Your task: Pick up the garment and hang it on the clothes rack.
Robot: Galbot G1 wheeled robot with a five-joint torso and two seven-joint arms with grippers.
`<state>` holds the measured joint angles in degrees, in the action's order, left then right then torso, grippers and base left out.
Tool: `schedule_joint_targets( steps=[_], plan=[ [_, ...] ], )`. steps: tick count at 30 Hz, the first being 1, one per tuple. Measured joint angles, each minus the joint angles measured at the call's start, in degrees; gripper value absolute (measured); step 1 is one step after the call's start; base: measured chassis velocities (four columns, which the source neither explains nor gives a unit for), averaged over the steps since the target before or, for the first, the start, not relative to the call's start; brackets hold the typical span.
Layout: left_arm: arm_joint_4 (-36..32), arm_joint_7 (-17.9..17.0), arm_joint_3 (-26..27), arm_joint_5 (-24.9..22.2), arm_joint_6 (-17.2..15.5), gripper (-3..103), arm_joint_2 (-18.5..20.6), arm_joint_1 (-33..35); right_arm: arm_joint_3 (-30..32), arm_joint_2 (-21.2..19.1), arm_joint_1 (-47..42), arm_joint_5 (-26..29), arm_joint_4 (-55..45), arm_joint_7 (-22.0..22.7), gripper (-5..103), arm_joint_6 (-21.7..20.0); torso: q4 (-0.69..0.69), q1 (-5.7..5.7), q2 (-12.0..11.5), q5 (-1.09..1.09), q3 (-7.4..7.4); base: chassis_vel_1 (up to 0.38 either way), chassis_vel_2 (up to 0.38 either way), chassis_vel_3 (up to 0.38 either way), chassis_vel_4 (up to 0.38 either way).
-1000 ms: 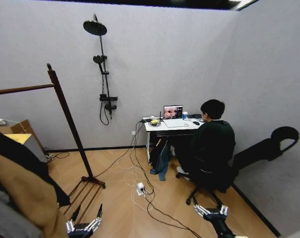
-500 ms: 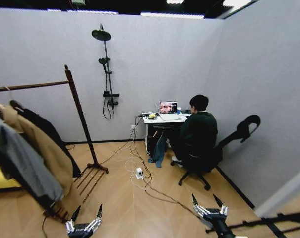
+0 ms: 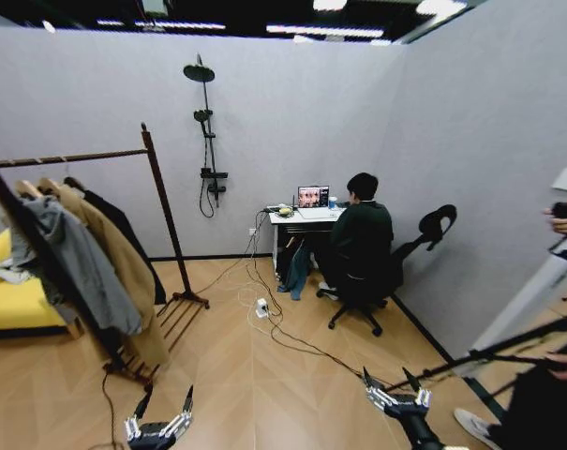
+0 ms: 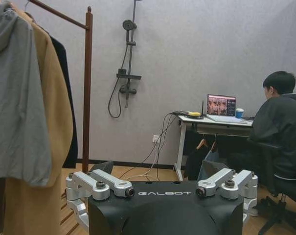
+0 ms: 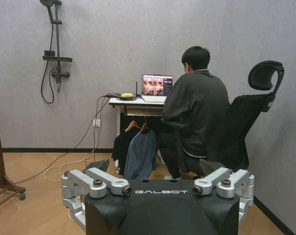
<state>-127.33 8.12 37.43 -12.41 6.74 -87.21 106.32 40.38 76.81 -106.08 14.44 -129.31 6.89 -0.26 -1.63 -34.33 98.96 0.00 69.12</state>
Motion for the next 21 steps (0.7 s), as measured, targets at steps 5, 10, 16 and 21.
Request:
schedule_joint_targets(
  steps=[5,10,16,21],
  plan=[
    [0.0,0.0,0.0,0.0,0.0,100,0.0,0.0,0.0,0.0,0.0,0.0,0.0,0.0,100,0.0,0.00,0.03,0.0,-0.06,-0.01,0.347,-0.337,-0.334,0.322],
    [0.0,0.1,0.0,0.0,0.0,100,0.0,0.0,0.0,0.0,0.0,0.0,0.0,0.0,100,0.0,-0.02,0.06,0.0,0.02,-0.02,0.181,-0.146,-0.238,0.218],
    [0.0,0.0,0.0,0.0,0.0,100,0.0,0.0,0.0,0.0,0.0,0.0,0.0,0.0,100,0.0,-0.01,0.01,0.0,0.03,0.00,0.008,-0.019,-0.039,0.039],
    [0.0,0.0,0.0,0.0,0.0,100,0.0,0.0,0.0,0.0,0.0,0.0,0.0,0.0,100,0.0,0.00,-0.07,0.0,0.00,0.02,-0.054,0.077,0.086,-0.058]
  ],
)
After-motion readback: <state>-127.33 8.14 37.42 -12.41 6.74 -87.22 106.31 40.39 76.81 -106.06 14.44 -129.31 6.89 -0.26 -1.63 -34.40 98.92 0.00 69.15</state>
